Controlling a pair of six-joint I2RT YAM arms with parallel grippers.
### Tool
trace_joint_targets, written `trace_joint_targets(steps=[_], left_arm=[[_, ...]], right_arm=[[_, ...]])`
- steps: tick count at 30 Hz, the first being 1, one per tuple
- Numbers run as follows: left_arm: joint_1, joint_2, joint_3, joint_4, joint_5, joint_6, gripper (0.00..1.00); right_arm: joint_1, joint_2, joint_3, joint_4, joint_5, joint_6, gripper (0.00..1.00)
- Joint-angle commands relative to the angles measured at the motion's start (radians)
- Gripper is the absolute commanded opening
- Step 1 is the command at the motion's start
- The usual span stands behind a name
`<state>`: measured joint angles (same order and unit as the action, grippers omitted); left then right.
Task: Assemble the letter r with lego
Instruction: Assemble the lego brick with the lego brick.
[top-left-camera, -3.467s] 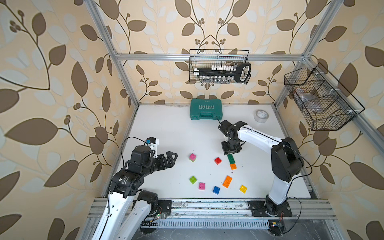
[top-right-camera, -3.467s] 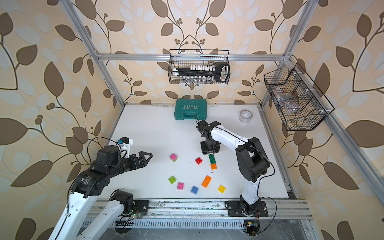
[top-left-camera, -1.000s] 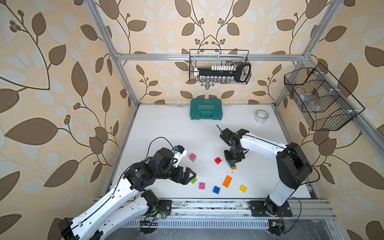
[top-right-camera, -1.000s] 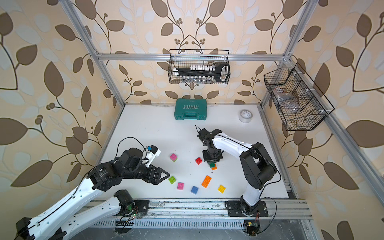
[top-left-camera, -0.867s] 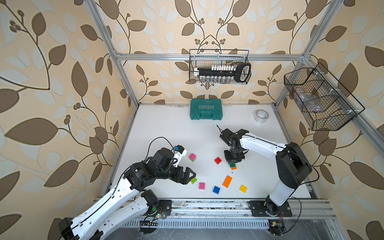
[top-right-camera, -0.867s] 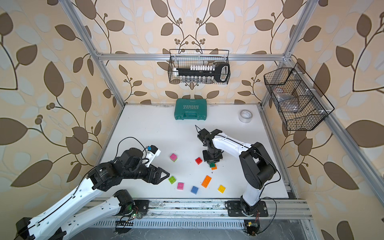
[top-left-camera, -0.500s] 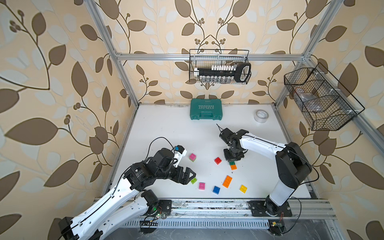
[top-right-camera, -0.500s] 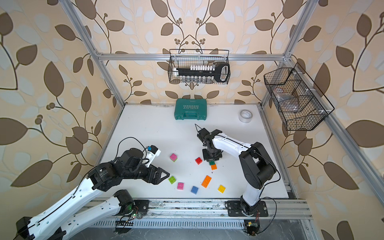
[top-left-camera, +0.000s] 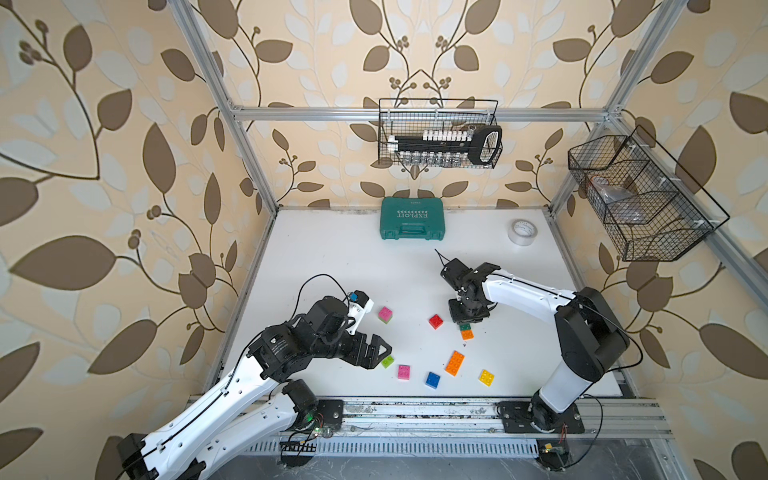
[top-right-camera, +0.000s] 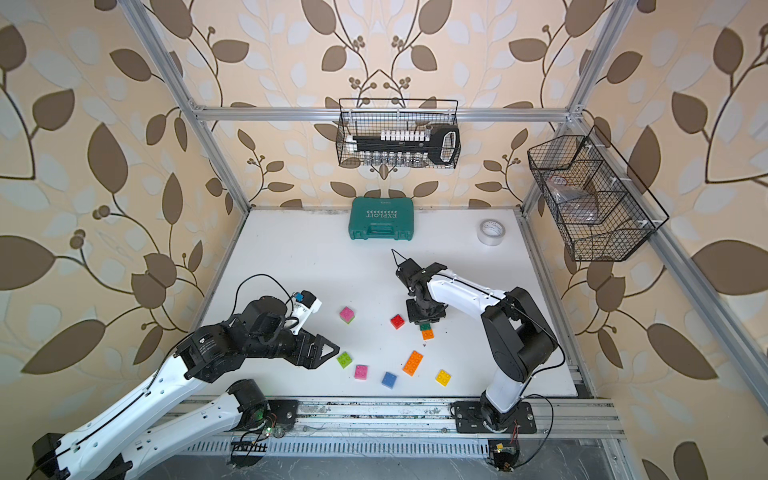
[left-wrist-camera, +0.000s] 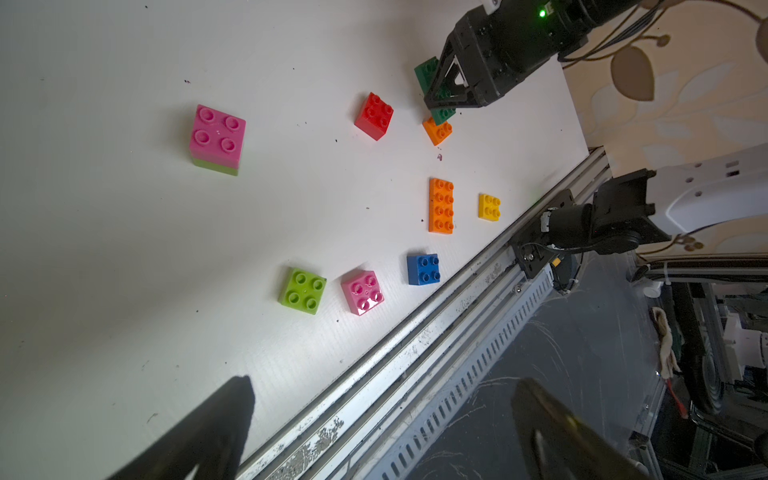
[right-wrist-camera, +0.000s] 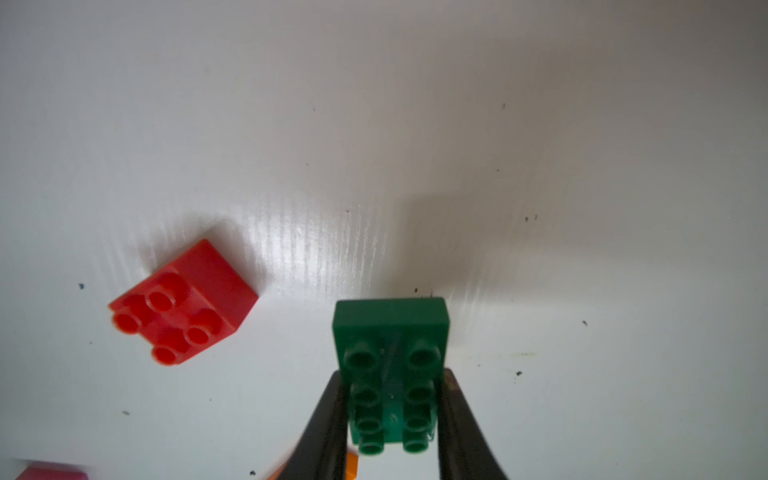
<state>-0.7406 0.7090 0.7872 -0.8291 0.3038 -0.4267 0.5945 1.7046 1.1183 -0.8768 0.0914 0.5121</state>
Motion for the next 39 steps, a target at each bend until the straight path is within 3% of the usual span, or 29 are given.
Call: trace_joint_targets(steps=[1,39], left_arm=[[-0.008,0.000,0.010,-0.007,-0.022,-0.005,0.99],[-0.009,0.003,0.010,-0.012,-0.042,-0.010,0.99]], right_arm=[[0.000,-0.015,-0.022,0.005,0.024,-0.001,0.00],[0.012,-0.072,-0.114,0.069,0.031,0.021,0.00]])
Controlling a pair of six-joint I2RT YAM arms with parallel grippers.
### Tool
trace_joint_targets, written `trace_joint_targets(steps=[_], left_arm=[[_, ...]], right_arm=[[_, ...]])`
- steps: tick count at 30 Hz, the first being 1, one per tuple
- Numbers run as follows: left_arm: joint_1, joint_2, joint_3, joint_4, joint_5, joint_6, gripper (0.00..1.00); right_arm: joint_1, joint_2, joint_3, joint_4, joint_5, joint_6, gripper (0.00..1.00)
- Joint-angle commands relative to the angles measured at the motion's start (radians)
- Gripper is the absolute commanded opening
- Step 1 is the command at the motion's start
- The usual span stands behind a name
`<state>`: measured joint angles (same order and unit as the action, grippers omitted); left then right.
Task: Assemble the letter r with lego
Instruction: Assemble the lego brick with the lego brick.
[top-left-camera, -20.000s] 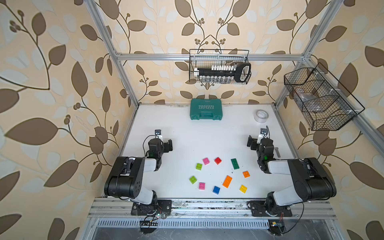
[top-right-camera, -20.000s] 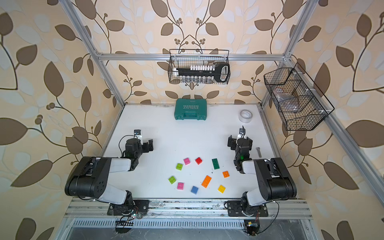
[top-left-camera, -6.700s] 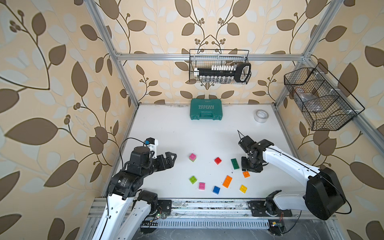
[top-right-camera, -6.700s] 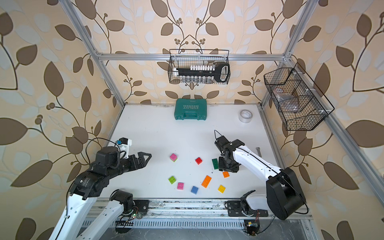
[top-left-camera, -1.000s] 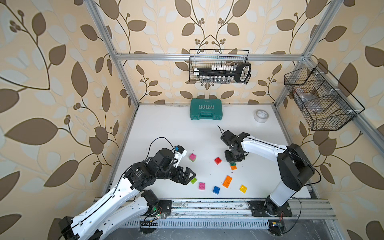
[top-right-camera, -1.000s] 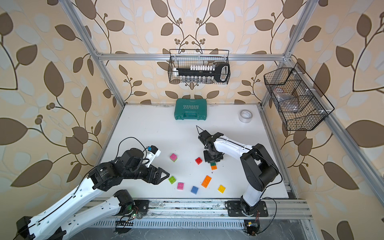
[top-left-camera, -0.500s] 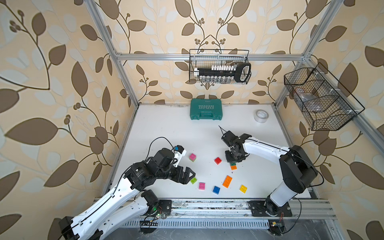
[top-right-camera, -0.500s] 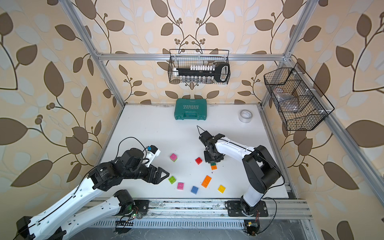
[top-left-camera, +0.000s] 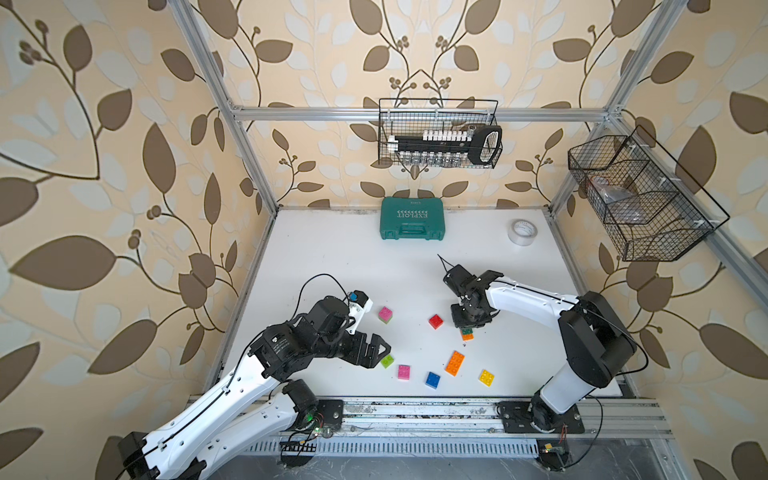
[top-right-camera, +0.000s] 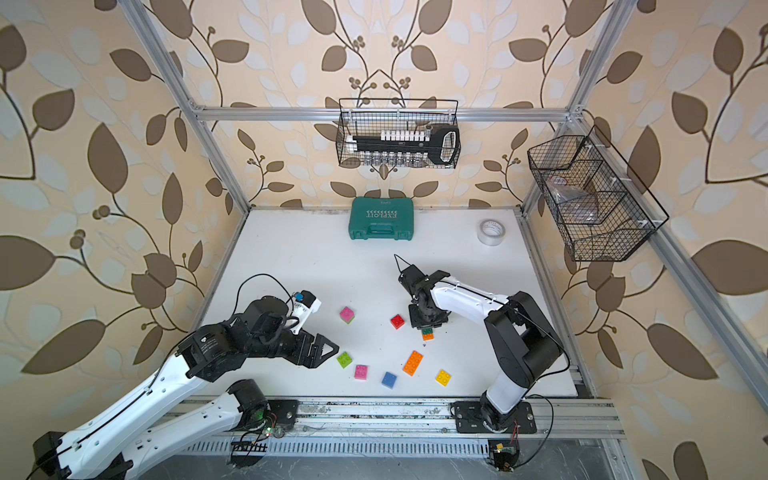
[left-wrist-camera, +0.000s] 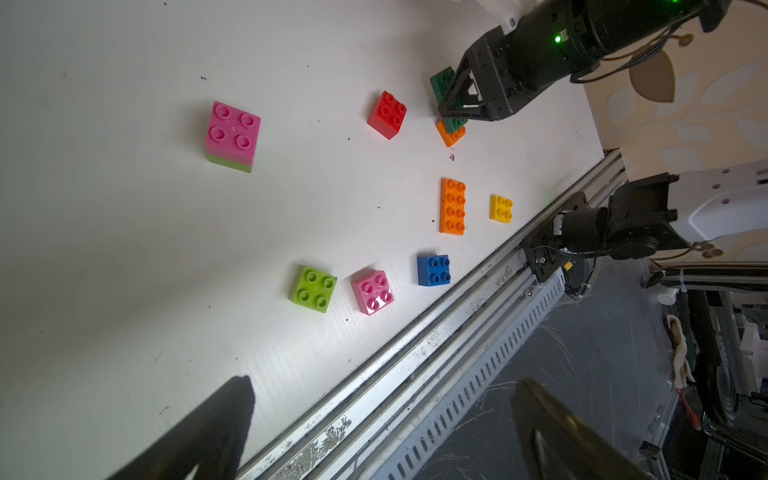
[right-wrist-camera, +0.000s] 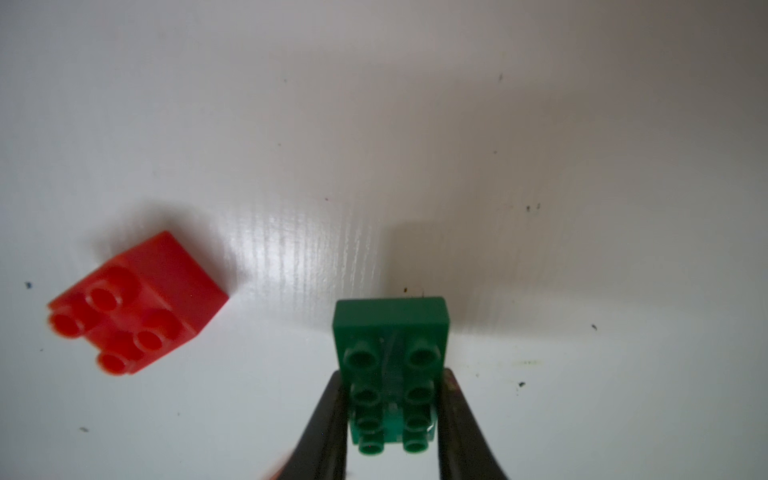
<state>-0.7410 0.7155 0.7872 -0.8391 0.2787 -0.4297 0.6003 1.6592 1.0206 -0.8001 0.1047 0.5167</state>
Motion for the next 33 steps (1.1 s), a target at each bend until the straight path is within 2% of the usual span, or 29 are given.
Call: trace_joint_targets(steps=[1,13,33], left_arm=[[-0.008,-0.005,0.010,-0.003,-0.017,-0.007,0.99],[-0.009,-0.013,0.010,-0.003,-0.023,-0.008,0.99],[-0.008,-0.017,0.011,-0.005,-0.030,-0.008,0.99]], right_arm=[[0.006,-0.027,-0.021,-0.002,0.018,0.017,0.00],[0.013,0.002,-0.087,0.090,0.009,0.021,0.00],[0.049,-0.050,-0.160,0.117,0.102,0.068,0.00]])
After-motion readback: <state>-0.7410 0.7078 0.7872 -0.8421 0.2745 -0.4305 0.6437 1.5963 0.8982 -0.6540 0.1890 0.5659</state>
